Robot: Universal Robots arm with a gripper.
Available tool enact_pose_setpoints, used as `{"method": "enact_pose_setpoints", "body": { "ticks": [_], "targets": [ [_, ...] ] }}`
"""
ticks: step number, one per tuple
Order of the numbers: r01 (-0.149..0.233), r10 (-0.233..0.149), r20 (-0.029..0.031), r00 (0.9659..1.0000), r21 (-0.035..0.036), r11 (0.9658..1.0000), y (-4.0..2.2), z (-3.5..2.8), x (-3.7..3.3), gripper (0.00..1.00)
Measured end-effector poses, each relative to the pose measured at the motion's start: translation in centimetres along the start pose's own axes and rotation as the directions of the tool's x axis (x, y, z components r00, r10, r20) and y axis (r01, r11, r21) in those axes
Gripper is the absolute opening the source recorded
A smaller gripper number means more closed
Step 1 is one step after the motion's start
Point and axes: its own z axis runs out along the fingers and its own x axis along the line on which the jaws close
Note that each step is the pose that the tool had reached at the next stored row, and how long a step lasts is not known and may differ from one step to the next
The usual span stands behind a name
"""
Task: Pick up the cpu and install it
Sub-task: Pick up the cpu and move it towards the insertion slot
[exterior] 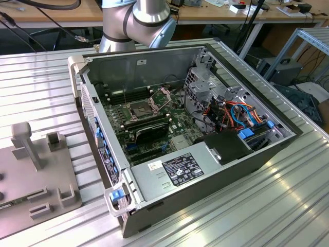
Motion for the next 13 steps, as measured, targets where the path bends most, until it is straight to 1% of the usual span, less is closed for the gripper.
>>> {"method": "enact_pose_setpoints", "body": {
  "ticks": [5, 7, 13],
  "targets": [
    [0.0, 0.0, 0.0002, 1.0, -0.0001, 1.0, 0.0, -0.03, -0.02, 0.55],
    [0.0, 0.0, 0.0, 1.0, 0.0, 1.0, 0.0, -0.21, -0.02, 0.55],
    [0.0, 0.0, 0.0001, 1.0, 0.0, 1.0, 0.0, -1.03, -0.03, 0.55]
  ]
}}
